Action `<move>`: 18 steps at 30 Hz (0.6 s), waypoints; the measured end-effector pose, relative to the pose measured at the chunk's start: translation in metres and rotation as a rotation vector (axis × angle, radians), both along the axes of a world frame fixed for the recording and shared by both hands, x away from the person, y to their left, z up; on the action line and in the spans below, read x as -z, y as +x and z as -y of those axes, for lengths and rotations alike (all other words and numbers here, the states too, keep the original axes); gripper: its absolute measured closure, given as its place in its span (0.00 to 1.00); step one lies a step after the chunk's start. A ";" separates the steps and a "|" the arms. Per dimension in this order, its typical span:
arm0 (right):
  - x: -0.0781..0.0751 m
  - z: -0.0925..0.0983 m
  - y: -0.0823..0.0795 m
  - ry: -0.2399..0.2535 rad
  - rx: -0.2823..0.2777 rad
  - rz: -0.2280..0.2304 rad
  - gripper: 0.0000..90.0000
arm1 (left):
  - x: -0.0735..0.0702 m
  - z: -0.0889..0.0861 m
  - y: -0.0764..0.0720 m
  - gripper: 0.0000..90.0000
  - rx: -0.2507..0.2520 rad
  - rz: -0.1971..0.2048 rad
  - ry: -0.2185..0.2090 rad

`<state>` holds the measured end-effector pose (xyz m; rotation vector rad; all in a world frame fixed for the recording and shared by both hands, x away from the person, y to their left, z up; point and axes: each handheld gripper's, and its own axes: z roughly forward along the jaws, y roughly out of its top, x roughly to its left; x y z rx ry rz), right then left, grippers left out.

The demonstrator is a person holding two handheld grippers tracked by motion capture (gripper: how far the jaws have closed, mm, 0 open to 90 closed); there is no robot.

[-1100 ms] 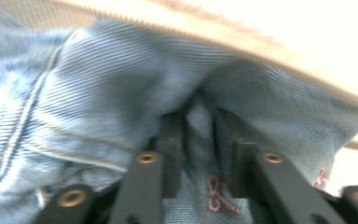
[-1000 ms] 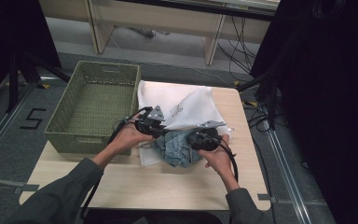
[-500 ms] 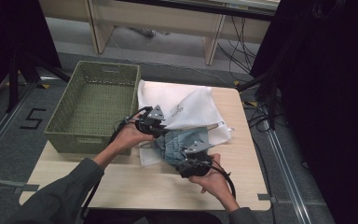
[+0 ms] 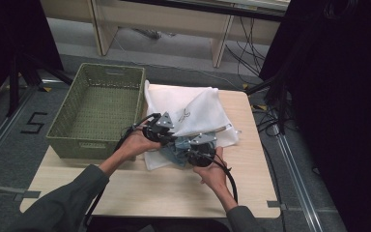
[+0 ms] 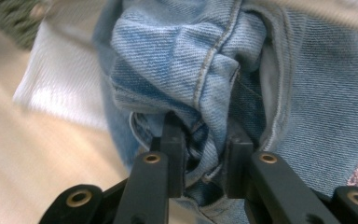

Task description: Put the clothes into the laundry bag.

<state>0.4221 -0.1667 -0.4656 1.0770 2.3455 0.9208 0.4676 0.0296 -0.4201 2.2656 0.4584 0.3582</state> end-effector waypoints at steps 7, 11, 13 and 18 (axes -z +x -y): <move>0.000 0.002 0.006 0.028 0.001 -0.031 0.84 | 0.004 -0.002 0.000 0.84 -0.027 0.024 0.004; 0.001 0.006 0.006 0.039 -0.003 -0.053 0.84 | 0.007 -0.008 -0.005 0.72 -0.052 0.041 -0.024; 0.001 0.006 0.006 0.036 -0.008 -0.048 0.84 | 0.004 -0.013 -0.012 0.66 -0.070 0.060 -0.027; 0.002 0.007 0.007 0.041 -0.012 -0.053 0.83 | -0.006 -0.033 -0.044 0.61 -0.102 0.069 -0.031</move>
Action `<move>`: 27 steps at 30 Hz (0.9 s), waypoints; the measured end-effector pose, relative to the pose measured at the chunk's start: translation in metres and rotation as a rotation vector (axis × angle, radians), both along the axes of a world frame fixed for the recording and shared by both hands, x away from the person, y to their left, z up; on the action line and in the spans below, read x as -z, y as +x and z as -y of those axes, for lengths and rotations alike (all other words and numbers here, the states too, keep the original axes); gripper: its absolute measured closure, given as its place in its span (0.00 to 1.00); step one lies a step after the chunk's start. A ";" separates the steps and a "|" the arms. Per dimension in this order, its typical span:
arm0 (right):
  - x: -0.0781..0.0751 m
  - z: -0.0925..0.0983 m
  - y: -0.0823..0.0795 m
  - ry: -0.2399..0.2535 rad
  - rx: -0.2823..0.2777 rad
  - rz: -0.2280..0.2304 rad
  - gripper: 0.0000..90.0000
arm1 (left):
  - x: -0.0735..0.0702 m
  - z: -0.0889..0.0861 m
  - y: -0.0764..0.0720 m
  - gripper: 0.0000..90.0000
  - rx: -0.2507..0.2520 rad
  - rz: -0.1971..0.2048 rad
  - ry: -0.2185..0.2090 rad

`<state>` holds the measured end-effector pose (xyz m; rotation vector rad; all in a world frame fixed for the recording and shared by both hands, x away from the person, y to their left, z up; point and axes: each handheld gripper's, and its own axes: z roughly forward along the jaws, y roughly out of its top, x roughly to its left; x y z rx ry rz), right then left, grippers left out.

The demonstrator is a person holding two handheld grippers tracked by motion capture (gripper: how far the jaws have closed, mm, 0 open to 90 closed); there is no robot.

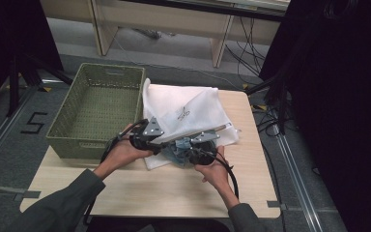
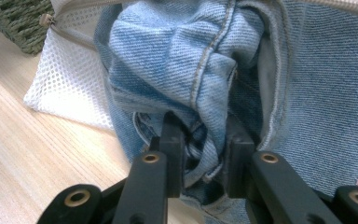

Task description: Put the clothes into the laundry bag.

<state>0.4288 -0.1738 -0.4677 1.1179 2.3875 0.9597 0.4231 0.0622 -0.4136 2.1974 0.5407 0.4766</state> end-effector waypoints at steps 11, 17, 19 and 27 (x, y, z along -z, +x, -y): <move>-0.001 -0.001 0.001 0.011 0.013 -0.004 0.83 | 0.070 0.014 -0.010 0.54 -0.050 -0.191 0.095; -0.002 0.003 0.002 0.009 0.013 -0.008 0.83 | 0.084 0.023 0.000 0.55 -0.051 -0.186 0.130; -0.002 0.005 0.002 0.006 0.014 0.002 0.83 | 0.090 0.024 0.004 0.58 -0.058 -0.181 0.130; -0.009 0.018 0.000 -0.007 0.027 0.002 0.83 | 0.093 0.029 0.006 0.90 -0.044 -0.203 0.072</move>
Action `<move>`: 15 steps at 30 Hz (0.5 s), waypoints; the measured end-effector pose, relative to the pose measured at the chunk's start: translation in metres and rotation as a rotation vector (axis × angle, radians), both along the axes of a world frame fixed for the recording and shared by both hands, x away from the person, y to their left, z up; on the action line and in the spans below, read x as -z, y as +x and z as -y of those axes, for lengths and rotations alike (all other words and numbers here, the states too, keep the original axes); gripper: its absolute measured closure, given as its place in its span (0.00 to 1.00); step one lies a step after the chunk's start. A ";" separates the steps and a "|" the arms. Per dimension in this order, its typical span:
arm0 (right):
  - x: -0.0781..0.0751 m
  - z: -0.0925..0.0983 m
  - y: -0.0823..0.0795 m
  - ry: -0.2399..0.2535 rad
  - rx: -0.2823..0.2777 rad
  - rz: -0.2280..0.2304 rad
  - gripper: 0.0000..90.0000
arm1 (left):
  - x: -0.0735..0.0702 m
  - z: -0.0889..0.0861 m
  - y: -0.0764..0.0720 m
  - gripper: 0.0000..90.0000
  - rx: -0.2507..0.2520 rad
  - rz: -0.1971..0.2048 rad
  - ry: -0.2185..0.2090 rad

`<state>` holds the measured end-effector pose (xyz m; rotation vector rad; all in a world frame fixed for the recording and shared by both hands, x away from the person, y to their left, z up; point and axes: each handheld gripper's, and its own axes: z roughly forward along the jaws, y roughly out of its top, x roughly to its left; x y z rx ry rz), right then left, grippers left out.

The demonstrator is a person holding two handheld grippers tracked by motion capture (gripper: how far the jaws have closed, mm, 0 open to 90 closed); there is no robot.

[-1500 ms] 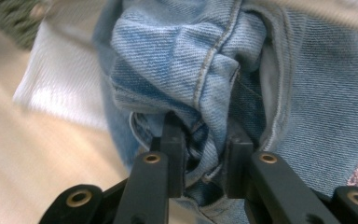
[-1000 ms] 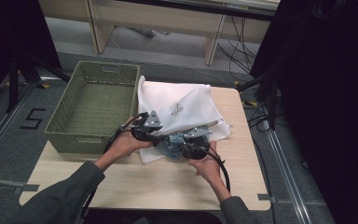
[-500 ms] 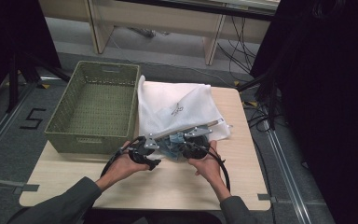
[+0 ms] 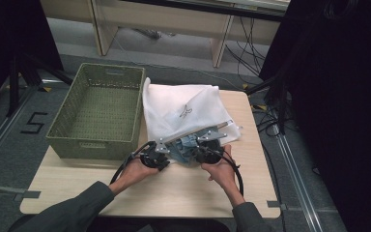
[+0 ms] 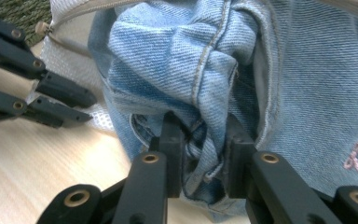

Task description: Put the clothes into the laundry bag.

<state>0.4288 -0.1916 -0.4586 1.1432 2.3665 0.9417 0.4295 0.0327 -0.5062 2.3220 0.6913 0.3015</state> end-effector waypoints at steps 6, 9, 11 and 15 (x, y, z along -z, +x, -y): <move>-0.007 0.002 -0.017 0.007 -0.034 -0.041 0.83 | -0.003 0.005 -0.021 0.96 0.098 -0.022 0.037; -0.001 -0.007 -0.018 -0.006 -0.053 -0.077 0.83 | -0.004 0.004 -0.029 0.97 0.129 -0.030 0.045; 0.009 -0.017 -0.011 -0.019 -0.054 -0.077 0.83 | -0.004 0.001 -0.030 0.97 0.135 -0.033 0.049; 0.016 -0.032 0.010 0.017 -0.006 -0.052 0.83 | -0.002 -0.001 -0.032 0.97 0.117 -0.042 0.018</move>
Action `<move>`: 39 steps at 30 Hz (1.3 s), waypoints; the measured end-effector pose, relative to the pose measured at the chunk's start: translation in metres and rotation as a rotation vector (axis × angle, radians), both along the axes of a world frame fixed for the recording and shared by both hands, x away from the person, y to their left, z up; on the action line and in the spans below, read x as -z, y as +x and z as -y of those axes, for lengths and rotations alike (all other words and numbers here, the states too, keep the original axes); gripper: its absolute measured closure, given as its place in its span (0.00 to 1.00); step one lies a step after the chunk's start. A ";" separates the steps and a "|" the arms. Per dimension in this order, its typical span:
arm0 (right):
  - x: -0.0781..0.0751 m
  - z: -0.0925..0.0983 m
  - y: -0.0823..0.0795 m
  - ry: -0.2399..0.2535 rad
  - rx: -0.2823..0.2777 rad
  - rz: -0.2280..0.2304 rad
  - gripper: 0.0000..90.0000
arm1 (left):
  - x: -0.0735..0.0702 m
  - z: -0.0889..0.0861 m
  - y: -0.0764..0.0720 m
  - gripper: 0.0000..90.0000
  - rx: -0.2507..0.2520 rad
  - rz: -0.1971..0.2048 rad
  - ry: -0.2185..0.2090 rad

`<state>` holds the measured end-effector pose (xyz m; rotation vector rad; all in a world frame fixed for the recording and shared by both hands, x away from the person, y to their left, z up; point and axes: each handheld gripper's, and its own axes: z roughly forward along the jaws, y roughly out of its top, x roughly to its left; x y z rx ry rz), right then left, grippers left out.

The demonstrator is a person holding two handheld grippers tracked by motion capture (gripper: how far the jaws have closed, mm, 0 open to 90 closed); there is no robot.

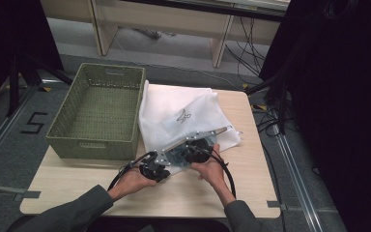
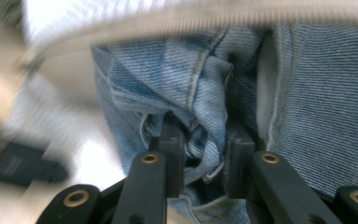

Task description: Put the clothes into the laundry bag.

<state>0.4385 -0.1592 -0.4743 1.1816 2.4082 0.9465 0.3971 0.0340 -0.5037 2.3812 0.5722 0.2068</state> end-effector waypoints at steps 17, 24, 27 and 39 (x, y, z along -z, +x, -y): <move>-0.016 0.007 0.015 0.106 -0.038 0.011 0.56 | -0.009 -0.028 0.002 0.94 0.019 -0.039 0.114; -0.037 0.042 -0.010 0.107 -0.007 0.068 0.51 | -0.016 -0.024 0.000 0.86 0.013 0.008 0.119; -0.034 0.054 -0.012 0.096 0.014 0.057 0.50 | -0.019 -0.012 -0.001 0.80 0.022 0.035 0.079; -0.012 0.051 -0.012 0.087 0.012 0.018 0.46 | 0.002 0.023 0.010 0.68 -0.040 0.045 -0.017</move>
